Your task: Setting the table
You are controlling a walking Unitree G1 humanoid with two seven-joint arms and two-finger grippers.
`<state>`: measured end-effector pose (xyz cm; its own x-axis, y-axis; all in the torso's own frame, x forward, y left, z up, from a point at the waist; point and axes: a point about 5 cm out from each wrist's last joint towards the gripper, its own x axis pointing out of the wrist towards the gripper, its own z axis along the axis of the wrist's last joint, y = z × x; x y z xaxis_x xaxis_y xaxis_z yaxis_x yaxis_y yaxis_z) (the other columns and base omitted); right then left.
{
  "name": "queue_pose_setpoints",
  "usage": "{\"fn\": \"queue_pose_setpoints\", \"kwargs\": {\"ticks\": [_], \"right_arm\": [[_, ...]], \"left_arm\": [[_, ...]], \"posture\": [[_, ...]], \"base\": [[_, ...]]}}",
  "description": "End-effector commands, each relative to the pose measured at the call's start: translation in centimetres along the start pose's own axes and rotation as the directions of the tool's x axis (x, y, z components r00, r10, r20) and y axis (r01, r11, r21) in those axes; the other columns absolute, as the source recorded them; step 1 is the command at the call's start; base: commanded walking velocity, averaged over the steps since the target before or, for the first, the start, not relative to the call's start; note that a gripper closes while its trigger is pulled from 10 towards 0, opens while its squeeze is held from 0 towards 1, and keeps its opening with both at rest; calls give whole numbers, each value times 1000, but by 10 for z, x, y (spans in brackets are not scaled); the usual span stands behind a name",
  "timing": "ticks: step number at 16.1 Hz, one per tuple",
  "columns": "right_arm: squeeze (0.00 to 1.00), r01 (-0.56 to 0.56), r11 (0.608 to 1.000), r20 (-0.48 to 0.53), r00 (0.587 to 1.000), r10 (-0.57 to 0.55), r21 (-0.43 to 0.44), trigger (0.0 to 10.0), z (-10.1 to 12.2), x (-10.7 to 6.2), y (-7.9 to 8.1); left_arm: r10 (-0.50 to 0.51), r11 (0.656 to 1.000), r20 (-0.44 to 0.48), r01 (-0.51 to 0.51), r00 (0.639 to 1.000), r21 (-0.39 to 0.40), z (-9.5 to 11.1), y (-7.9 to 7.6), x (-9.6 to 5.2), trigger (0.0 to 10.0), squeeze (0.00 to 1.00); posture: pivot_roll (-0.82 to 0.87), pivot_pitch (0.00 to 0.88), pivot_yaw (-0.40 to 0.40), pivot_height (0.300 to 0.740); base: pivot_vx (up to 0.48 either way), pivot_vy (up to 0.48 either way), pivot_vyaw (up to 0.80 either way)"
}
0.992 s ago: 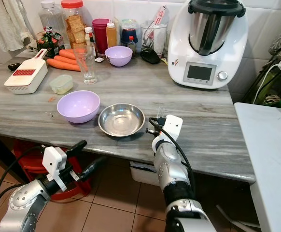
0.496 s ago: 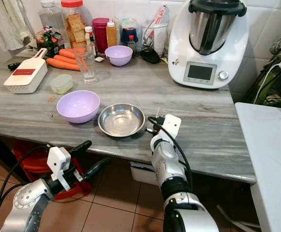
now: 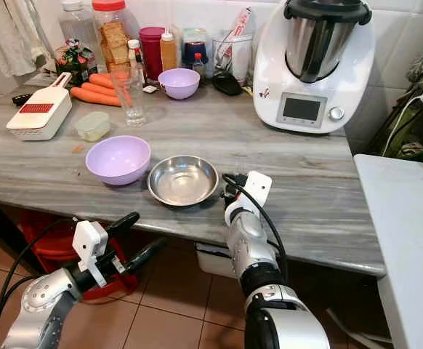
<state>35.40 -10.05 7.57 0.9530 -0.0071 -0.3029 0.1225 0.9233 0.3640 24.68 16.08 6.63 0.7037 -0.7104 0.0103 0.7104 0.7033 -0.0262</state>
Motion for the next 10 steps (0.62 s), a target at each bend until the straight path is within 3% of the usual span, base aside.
{"fn": "queue_pose_setpoints", "kwargs": {"ticks": [1, 4, 8, 10], "right_arm": [[1000, -17, 1000, 36, 999, 16, 7, 10000, 10, 2, 4], [1000, -59, 998, 121, 991, 61, -24, 10000, 26, -2, 5], [1000, -28, 989, 300, 951, 71, -146, 10000, 45, -22, -19], [1000, -9, 981, 328, 942, 74, -195, 10000, 42, -33, -29]], "left_arm": [[0, 1000, 13, 0, 1000, 15, 4, 5, -3, 10000, 0], [9, 1000, 14, -10, 1000, 21, 3, 13, -12, 10000, 0], [23, 999, 80, -26, 997, 25, 13, 9, -7, 10000, 0], [41, 999, 118, -44, 992, 26, 22, 4, -2, 10000, 0]], "posture": [[61, 0, -6, 740], [60, 0, -11, 740], [41, 0, -18, 740], [30, 0, -16, 740]], "base": [[0, 0, 0], [0, 0, 0], [0, 0, 0], [0, 0, 0]]}}
